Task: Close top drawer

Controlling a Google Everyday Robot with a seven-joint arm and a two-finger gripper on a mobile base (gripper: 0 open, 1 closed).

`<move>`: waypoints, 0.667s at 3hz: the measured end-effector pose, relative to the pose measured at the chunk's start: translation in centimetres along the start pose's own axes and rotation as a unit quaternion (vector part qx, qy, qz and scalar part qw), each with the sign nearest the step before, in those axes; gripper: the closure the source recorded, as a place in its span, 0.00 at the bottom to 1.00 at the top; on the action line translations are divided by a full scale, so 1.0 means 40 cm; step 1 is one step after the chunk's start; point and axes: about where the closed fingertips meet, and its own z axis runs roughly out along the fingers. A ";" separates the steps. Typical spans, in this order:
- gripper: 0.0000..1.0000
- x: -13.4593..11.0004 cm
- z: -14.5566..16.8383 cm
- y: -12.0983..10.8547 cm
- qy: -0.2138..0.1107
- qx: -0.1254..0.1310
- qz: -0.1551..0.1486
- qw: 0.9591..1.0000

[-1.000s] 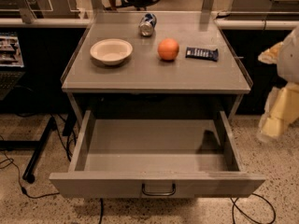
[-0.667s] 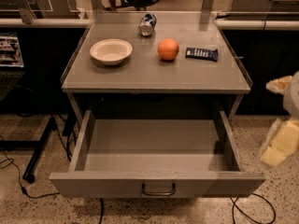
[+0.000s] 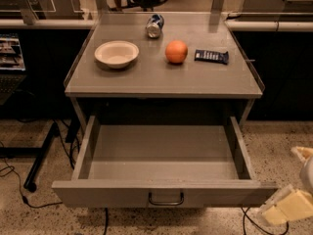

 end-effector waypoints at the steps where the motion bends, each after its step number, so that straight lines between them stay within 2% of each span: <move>1: 0.00 0.078 0.084 0.046 -0.019 -0.021 0.045 0.999; 2: 0.18 0.084 0.092 0.053 -0.021 -0.024 0.051 0.998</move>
Offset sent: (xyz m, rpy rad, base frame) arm -0.0176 0.0005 -0.0405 0.0750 0.0272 -0.0533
